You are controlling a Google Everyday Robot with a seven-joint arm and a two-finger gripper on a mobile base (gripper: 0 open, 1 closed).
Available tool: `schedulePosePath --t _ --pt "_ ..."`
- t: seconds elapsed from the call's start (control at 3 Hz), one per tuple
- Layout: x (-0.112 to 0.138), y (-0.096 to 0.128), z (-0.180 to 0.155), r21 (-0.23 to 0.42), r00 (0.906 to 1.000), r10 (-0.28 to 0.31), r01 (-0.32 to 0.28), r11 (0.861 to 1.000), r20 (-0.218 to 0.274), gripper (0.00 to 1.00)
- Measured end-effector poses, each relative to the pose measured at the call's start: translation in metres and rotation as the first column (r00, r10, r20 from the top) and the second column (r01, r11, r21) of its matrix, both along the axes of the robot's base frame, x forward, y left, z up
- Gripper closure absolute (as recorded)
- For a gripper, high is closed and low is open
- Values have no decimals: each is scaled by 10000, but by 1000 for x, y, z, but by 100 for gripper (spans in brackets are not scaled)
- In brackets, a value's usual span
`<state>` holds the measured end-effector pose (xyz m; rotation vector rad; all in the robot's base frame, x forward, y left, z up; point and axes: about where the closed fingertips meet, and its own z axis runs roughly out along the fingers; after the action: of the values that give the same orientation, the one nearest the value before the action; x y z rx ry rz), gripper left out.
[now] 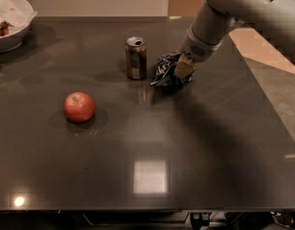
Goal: Move blue chip bag near orange can
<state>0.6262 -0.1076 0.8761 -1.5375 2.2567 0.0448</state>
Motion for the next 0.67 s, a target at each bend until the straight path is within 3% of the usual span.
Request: schedulePosePath --t 0.67 --pt "20 11 -7 56 9999 -130 131 9999 -110 13"
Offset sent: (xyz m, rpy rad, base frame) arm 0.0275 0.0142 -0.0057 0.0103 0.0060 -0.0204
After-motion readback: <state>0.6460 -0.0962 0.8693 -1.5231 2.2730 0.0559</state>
